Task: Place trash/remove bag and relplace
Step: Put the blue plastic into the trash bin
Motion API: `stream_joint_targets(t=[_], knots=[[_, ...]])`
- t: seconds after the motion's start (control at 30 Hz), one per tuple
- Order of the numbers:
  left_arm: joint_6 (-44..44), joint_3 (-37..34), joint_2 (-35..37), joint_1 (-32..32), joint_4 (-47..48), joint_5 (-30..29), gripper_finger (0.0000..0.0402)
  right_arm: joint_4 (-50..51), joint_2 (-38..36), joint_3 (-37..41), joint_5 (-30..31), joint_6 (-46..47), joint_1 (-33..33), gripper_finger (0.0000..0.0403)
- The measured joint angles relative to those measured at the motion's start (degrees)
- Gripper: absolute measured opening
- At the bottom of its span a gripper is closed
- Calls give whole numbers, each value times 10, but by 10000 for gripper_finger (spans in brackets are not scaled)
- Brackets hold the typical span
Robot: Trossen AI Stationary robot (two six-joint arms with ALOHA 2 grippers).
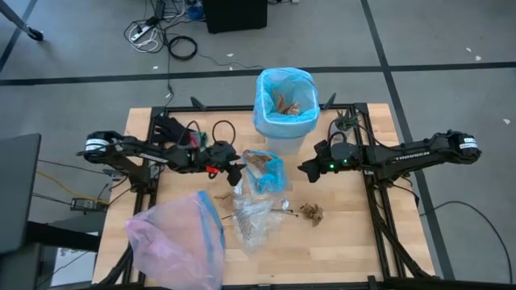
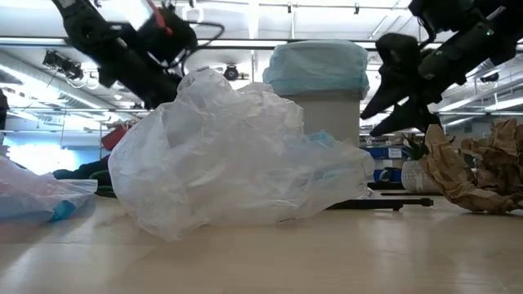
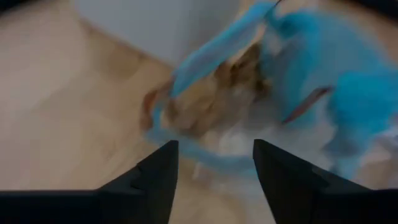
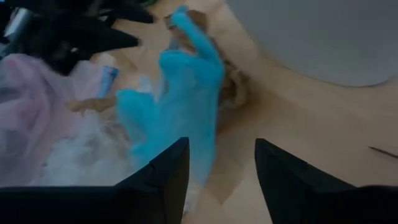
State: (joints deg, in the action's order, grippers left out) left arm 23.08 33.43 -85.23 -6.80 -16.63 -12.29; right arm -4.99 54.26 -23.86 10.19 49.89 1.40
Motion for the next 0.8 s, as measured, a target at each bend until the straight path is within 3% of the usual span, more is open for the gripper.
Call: stream_joint_targets(t=[0.2,0.37,0.57,0.8], knots=[[35,12,-69,-18,-14,12,289,1,0,-12,7,0,-24,160],[37,44,-106,-19,-91,54,332,6,0,-13,7,9,-31,157],[14,104,-152,-24,-111,70,342,11,0,-13,9,12,-37,157],[28,165,-266,-30,-108,70,327,13,0,-13,9,7,-37,157]])
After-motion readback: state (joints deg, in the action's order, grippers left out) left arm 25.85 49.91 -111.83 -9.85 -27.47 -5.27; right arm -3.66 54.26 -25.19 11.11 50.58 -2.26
